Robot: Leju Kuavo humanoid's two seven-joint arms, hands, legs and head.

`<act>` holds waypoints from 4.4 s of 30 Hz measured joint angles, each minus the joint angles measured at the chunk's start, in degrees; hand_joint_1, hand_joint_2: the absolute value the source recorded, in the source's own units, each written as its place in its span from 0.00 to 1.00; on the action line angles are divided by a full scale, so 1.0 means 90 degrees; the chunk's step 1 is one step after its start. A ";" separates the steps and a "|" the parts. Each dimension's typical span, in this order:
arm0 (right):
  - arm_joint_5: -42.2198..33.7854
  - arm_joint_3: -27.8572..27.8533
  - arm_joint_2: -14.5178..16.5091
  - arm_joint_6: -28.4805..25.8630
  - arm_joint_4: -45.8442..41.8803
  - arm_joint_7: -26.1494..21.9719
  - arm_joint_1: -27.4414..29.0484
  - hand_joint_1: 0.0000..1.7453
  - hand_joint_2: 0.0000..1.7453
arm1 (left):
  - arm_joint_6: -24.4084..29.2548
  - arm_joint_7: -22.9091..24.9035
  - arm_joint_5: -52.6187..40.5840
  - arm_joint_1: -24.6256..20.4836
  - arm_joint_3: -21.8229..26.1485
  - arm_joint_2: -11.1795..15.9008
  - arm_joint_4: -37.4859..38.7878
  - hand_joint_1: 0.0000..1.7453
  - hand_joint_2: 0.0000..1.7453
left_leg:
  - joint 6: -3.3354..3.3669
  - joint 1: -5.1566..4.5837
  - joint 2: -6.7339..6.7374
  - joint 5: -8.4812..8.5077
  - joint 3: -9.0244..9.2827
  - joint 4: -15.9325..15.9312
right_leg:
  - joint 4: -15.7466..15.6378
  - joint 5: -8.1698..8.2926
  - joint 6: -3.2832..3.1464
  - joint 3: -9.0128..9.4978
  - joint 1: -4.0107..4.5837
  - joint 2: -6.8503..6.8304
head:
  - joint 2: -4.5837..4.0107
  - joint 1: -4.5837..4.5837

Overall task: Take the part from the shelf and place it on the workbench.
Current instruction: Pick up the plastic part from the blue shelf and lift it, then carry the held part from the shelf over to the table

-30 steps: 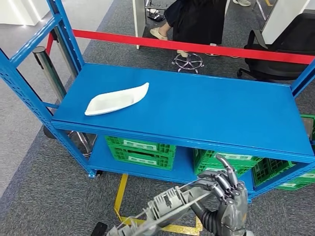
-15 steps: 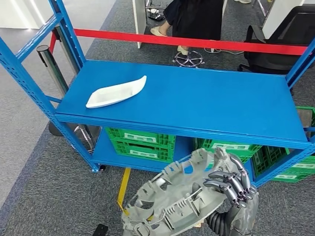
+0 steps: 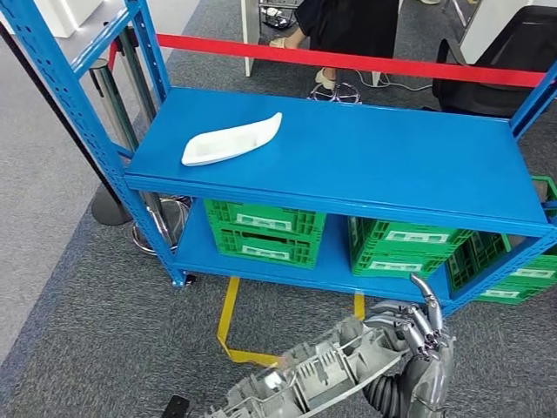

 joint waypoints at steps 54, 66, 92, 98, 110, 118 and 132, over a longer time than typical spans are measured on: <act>-0.0578 0.0196 -0.0111 0.0004 0.1275 0.0271 -0.0561 1.00 1.00 | 0.0179 0.0308 -0.0028 0.0177 0.0291 0.0103 0.0061 0.00 1.00 | -0.0178 0.0071 0.0318 -0.0418 0.0713 -0.0184 | -0.1379 0.0508 -0.0047 0.0183 0.0055 -0.0718 | 0.0000 -0.0110; -0.0624 0.0238 -0.0112 0.0002 0.1393 0.0256 -0.0543 1.00 1.00 | 0.0175 0.0253 -0.0239 0.0155 0.0282 0.0089 0.0063 0.00 1.00 | -0.0188 0.0000 -0.0594 0.0448 -0.0230 -0.0095 | -0.1797 0.0109 -0.0096 0.1216 -0.0015 0.0568 | 0.0000 -0.0111; -0.0573 0.0143 -0.0129 0.0002 0.1232 0.0304 -0.0418 1.00 1.00 | 0.0111 0.0081 -0.0505 0.0147 0.0162 0.0051 0.0083 0.00 1.00 | -0.0040 0.0000 -0.0270 0.0142 0.0177 -0.0310 | -0.0123 0.0237 -0.0024 0.0086 0.0012 0.0074 | 0.0000 -0.0172; -0.0556 0.0105 -0.0135 0.0002 0.1177 0.0304 -0.0393 1.00 1.00 | 0.0149 0.0059 -0.0523 0.0134 0.0115 0.0057 0.0083 0.00 1.00 | -0.0195 0.0002 -0.0749 0.0351 -0.0240 0.0035 | -0.1654 0.0037 -0.0079 0.1038 -0.0065 0.0481 | 0.0000 -0.0166; -0.0521 0.0008 -0.0138 0.0002 0.1053 0.0304 -0.0322 1.00 1.00 | 0.0195 0.0126 -0.0591 0.0180 0.0104 0.0042 0.0085 0.00 1.00 | -0.0171 -0.0031 0.0344 -0.0136 0.0172 0.0364 | -0.1643 0.0106 -0.0188 0.1040 0.0025 -0.0673 | 0.0000 -0.0243; -0.0494 -0.0028 -0.0151 0.0002 0.0957 0.0298 -0.0312 1.00 1.00 | 0.0231 0.0126 -0.0676 0.0145 0.0067 0.0032 0.0085 0.00 1.00 | 0.0057 -0.0029 0.0003 -0.0140 0.0339 -0.0160 | -0.0378 -0.0465 -0.0047 0.0281 0.0012 -0.0082 | 0.0000 -0.0172; -0.0484 -0.0036 -0.0189 0.0002 0.0930 0.0317 -0.0270 1.00 1.00 | 0.0234 0.0134 -0.0677 0.0147 0.0036 0.0012 0.0085 0.00 1.00 | -0.0135 0.0021 -0.0860 -0.0218 0.0255 0.0064 | -0.1392 0.0507 -0.0056 0.0355 -0.0053 0.0438 | 0.0000 -0.0154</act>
